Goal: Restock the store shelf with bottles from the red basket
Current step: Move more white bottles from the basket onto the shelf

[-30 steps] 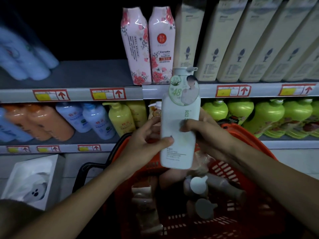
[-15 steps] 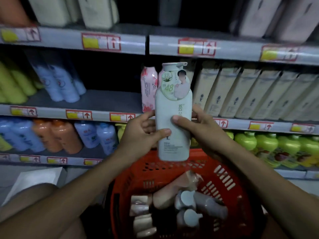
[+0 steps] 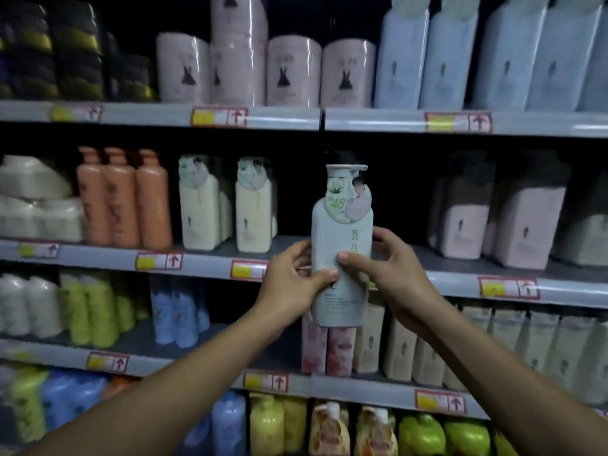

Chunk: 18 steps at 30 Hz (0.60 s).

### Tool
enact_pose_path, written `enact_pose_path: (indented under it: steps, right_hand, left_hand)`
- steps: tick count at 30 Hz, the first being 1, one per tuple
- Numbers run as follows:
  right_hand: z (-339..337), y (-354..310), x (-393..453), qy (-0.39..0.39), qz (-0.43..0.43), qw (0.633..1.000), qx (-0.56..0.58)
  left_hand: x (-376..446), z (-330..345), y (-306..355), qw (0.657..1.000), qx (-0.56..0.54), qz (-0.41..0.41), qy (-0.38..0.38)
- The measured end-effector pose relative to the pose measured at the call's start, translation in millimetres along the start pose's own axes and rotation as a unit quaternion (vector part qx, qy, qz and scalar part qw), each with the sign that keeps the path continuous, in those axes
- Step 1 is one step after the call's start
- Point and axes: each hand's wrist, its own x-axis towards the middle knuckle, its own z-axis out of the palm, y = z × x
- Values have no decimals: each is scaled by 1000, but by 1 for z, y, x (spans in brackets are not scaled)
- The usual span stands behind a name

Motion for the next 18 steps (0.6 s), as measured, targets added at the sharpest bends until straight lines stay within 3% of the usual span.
enact_pose_path:
  steps: [6, 10, 14, 18]
  right_hand:
    - [-11, 0, 86, -1, -70, 997, -22]
    - [-25, 17, 133, -4, -144, 981, -127]
    - [-35, 42, 158, 0, -131, 974, -185]
    - [-45, 61, 176, 13, -89, 982, -165]
  left_hand:
    - [87, 18, 10, 999, 4, 30, 20]
    - [135, 33, 2, 1000, 14, 14, 2]
    - [159, 39, -17, 999, 40, -4, -29]
    - [172, 52, -25, 996, 84, 16, -24]
